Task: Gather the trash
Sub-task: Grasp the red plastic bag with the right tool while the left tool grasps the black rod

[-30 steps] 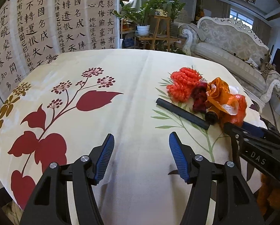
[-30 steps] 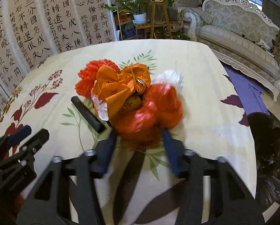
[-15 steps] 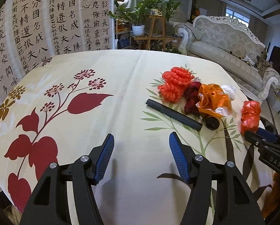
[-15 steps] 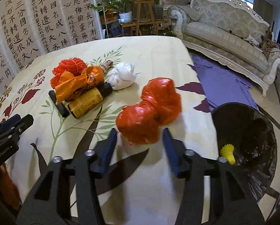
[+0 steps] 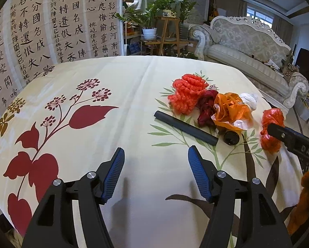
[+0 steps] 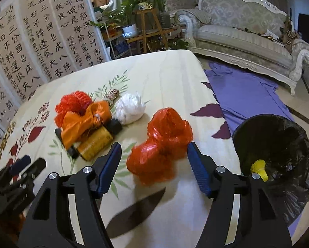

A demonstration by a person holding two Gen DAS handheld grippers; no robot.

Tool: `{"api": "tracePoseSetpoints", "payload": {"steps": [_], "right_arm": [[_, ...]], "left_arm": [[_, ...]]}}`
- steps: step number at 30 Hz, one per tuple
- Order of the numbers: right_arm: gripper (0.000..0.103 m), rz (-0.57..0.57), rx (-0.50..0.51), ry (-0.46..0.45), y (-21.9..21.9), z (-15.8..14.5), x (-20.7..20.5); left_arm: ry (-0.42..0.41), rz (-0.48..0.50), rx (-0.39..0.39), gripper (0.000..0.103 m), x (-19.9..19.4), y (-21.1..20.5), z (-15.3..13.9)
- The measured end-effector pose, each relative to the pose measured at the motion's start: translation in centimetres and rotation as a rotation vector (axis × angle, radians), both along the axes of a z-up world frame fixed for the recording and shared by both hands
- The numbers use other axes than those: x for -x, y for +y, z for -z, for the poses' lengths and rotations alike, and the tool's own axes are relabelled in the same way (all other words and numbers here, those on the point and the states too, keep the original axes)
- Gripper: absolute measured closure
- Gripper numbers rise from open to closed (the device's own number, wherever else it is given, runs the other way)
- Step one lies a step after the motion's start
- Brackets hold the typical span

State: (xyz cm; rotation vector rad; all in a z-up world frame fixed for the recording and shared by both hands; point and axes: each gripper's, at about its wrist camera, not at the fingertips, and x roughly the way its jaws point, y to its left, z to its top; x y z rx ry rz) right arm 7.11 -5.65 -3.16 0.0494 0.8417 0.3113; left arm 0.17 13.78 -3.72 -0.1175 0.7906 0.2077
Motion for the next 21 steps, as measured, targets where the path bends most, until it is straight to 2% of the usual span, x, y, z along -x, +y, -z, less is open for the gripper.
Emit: {"api": "tracePoseSetpoints", "payload": {"steps": [2, 3, 4, 9, 21], "right_arm": [[0.044, -0.007, 0.01, 0.005, 0.4, 0.2, -0.3], [0.053, -0.016, 0.018, 0.006, 0.6, 0.3, -0.4], [0.057, -0.026, 0.03, 0.009, 0.9, 0.5, -0.4], [0.069, -0.075, 0.089, -0.012, 1.6, 0.7, 0.2], [0.07, -0.101, 0.064, 0.011, 1.2, 1.2, 0.1]], "left_arm": [[-0.001, 0.003, 0.001, 0.039, -0.1, -0.1, 0.0], [-0.002, 0.004, 0.002, 0.038, -0.2, -0.1, 0.0], [-0.002, 0.005, 0.004, 0.037, -0.3, -0.1, 0.0], [-0.001, 0.01, 0.029, 0.036, -1.0, -0.2, -0.1], [0.032, 0.011, 0.097, 0.034, -4.1, -1.1, 0.2]]}}
